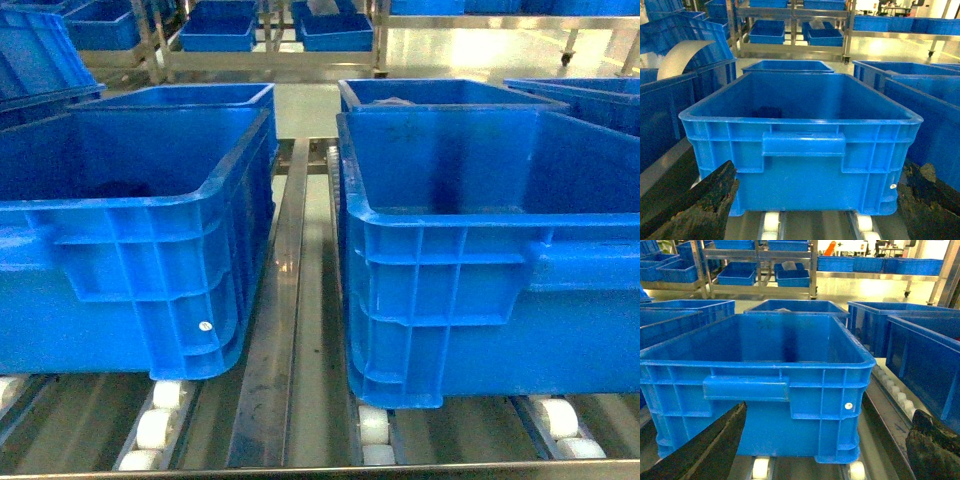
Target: Sort blue parts and orange caps into right shelf containers
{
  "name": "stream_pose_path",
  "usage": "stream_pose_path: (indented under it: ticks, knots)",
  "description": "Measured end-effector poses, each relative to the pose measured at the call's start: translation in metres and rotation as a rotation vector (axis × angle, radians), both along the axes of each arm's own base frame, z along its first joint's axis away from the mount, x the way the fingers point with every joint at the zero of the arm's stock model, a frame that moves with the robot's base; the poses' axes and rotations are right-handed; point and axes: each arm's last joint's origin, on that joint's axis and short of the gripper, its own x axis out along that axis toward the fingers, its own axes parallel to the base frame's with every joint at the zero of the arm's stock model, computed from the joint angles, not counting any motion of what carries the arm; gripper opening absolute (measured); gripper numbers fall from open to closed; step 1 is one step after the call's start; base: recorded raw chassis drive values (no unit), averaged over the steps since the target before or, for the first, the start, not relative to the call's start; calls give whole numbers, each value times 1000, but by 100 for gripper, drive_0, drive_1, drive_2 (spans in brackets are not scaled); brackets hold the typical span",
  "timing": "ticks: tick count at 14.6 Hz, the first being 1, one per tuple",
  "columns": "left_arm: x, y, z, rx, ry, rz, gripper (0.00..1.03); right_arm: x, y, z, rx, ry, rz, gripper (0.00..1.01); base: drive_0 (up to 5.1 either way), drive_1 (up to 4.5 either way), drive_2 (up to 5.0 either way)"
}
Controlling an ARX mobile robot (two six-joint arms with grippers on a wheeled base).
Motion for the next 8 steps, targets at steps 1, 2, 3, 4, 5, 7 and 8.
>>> stream_pose_path:
  ticks: [1,2,3,4,5,7,8]
  knots:
    - [0,0,0,0,0,0,98,0,0,0,0,0,0,98,0,0,0]
    - [0,0,0,0,0,0,98,0,0,0,0,0,0,98,0,0,0]
    - [0,0,0,0,0,0,98,0,0,0,0,0,0,98,0,0,0]
    - [0,0,0,0,0,0,98,0,0,0,0,0,0,98,0,0,0]
    - [0,0,0,0,0,0,98,0,0,0,0,0,0,98,0,0,0]
    - [0,0,0,0,0,0,98,0,0,0,0,0,0,98,0,0,0]
    - [0,0,0,0,0,0,98,0,0,0,0,0,0,98,0,0,0]
